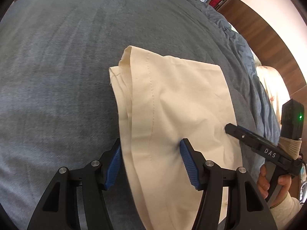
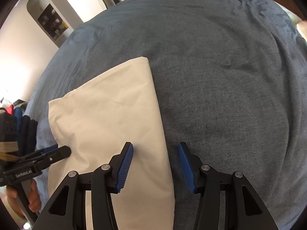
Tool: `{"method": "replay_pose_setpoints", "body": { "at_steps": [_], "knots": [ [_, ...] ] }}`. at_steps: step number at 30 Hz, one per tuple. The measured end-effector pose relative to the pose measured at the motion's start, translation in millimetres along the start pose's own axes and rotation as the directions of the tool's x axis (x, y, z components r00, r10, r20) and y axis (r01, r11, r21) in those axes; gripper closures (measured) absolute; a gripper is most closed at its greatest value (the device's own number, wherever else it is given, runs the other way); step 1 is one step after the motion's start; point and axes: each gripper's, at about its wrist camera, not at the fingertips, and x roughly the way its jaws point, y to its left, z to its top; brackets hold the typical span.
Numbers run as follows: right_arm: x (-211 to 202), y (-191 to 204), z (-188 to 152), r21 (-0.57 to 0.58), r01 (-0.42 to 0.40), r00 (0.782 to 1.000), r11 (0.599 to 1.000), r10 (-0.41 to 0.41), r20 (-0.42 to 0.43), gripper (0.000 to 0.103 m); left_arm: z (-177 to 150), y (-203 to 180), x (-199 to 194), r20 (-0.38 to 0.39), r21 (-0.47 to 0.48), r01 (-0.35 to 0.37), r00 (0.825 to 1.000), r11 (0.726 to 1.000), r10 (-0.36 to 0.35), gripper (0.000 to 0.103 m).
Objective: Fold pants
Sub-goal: 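Grasp the folded shorts' edge with the left gripper and lift them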
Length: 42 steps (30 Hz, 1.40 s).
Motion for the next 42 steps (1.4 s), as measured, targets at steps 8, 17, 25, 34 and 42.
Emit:
{"method": "replay_pose_setpoints", "body": {
  "at_steps": [8,17,25,34,42],
  "knots": [
    [14.5,-2.6,0.4,-0.002,-0.016,1.0,1.0,0.016,-0.017,0.053,5.2,1.0,14.9,-0.003,-0.007,0.05,0.999,0.999,-0.05,0.048],
    [21.6,2.0,3.3,0.025,-0.041,0.999,0.999,0.042,-0.022,0.073,5.9,4.4,7.9,0.014,-0.065,0.091,0.996,0.994,-0.09,0.063],
    [-6.6,17.9,6.2,0.017,0.023,0.999,1.0,-0.024,0.031,0.093,8.5,-4.4,-17.8,0.055,-0.058,0.17,0.984,0.984,-0.167,0.082],
    [-48.0,25.7,13.1,0.017,0.053,0.992,0.998,-0.054,0.113,0.094,2.8,-9.9,-21.7,0.051,-0.056,0.171,0.984,0.984,-0.168,0.08],
    [-35.2,7.8,4.7,0.033,0.085,0.993,0.996,-0.087,0.08,0.094,5.0,-10.9,3.4,0.007,-0.058,0.084,0.996,0.995,-0.084,0.053]
  ]
}}
